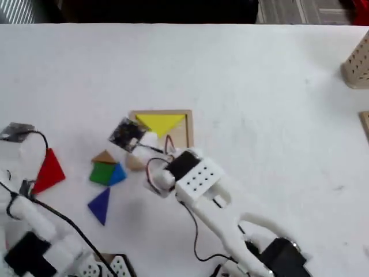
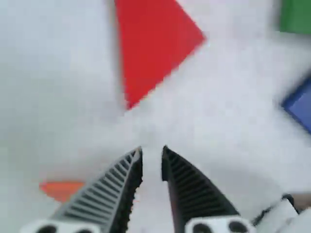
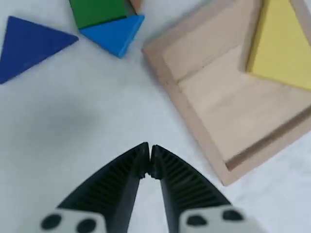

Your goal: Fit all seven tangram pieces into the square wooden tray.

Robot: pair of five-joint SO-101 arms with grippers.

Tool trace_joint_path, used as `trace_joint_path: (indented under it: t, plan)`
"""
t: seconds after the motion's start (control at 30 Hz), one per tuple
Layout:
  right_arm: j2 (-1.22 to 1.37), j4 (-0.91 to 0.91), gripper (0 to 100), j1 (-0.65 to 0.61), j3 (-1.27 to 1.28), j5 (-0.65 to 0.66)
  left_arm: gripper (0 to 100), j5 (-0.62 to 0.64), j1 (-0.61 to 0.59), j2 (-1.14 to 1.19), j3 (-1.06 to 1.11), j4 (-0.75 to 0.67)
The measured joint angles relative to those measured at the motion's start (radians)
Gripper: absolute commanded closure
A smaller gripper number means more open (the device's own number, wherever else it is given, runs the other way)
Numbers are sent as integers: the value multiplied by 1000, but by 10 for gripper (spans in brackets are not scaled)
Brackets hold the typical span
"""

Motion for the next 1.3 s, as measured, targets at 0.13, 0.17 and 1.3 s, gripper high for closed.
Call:
trace_joint_path:
  t: [0.13,0.17,1.3]
  plan:
    - [97,-124,981,-77,-66,-15,721,227,-133,-183,120,-193]
    - [129,-146,981,-97,-97,-28,722,250,-160,-203,143,-215]
    - [1516,-176,981,-356,-1728,-315,866,592,-354,-270,454,-391]
